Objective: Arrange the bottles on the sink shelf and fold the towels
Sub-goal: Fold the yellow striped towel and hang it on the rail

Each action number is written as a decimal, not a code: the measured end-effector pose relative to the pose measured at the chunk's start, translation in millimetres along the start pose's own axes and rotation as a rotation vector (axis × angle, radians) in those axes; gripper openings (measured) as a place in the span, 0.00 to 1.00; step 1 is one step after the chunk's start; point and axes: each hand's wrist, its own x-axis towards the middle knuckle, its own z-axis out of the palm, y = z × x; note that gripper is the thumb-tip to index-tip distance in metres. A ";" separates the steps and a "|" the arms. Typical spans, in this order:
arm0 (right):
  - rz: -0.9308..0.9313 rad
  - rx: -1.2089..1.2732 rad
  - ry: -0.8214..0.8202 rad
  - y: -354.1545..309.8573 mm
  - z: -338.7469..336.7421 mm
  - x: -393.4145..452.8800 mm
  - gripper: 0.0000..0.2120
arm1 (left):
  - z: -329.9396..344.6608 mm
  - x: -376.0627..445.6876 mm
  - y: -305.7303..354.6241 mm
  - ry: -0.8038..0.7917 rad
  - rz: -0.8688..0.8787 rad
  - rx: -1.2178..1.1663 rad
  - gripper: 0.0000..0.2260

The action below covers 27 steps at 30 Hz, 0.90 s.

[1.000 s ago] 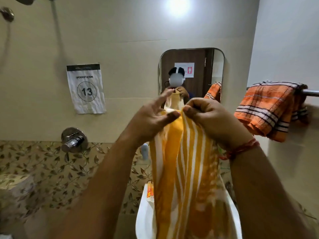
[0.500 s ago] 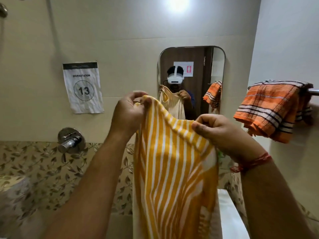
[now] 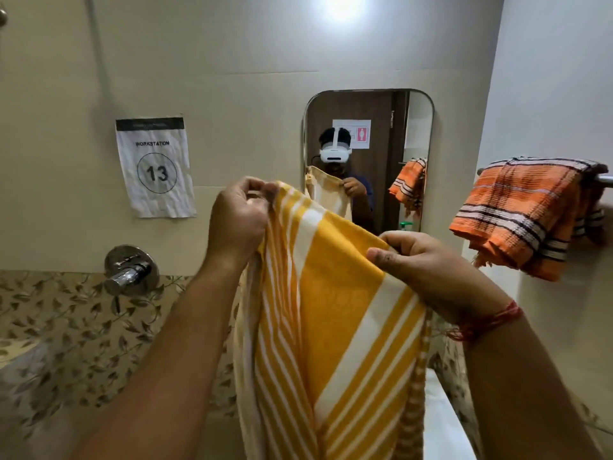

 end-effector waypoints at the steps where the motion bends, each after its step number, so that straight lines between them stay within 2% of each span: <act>1: -0.025 0.010 0.006 -1.7 0.5 2.7 0.11 | 2.0 -3.0 3.5 -0.123 0.016 -0.005 0.07; 4: -0.058 -0.056 0.010 -14.7 9.8 18.5 0.07 | 14.1 -13.7 19.1 -0.687 0.085 0.006 0.23; 5: -0.066 -0.111 0.024 -17.9 11.6 23.9 0.06 | 18.4 -17.7 24.0 -0.824 0.089 0.009 0.22; 6: -0.079 -0.168 0.051 -20.1 11.7 28.5 0.06 | 21.1 -20.3 27.1 -0.885 0.089 0.002 0.20; 7: -0.092 -0.202 0.082 -21.1 11.0 31.1 0.06 | 22.6 -21.7 28.0 -0.868 0.081 -0.015 0.16; 9: -0.105 -0.187 0.113 -18.2 7.4 29.5 0.07 | 22.8 -19.8 23.8 -0.684 0.096 -0.047 0.10; 11: -0.088 -0.139 0.076 -10.7 4.2 21.3 0.09 | 19.9 -14.9 10.5 -0.424 0.141 0.002 0.09; 13: -0.065 -0.092 0.056 -1.3 1.6 12.8 0.11 | 13.6 -7.8 -3.7 -0.184 0.103 -0.023 0.10; 15: -0.048 -0.002 0.081 5.2 -1.6 7.1 0.13 | 9.6 -3.2 -9.7 -0.063 0.006 -0.044 0.10; 17: -0.052 0.065 0.111 6.8 -3.9 5.8 0.13 | 10.9 -2.1 -8.7 -0.114 -0.054 -0.005 0.08; 19: -0.057 0.041 0.114 2.3 -2.3 10.4 0.11 | 13.2 -2.5 -1.6 -0.295 -0.085 -0.033 0.04; 20: -0.059 0.009 0.103 -2.0 0.2 14.3 0.09 | 14.3 -4.4 4.3 -0.431 -0.086 -0.079 0.07; 22: -0.070 -0.077 0.066 -11.8 5.5 22.1 0.06 | 17.4 -9.0 13.0 -0.719 -0.068 -0.169 0.19; 24: -0.077 -0.200 0.033 -20.5 9.3 28.3 0.08 | 20.9 -14.2 20.2 -0.899 -0.053 -0.240 0.26; 25: -0.074 -0.271 0.025 -23.2 10.6 30.3 0.08 | 21.3 -16.4 21.7 -0.935 -0.044 -0.269 0.26; 27: -0.071 -0.393 0.031 -25.0 10.7 32.8 0.07 | 21.2 -18.3 24.6 -0.913 0.023 -0.222 0.18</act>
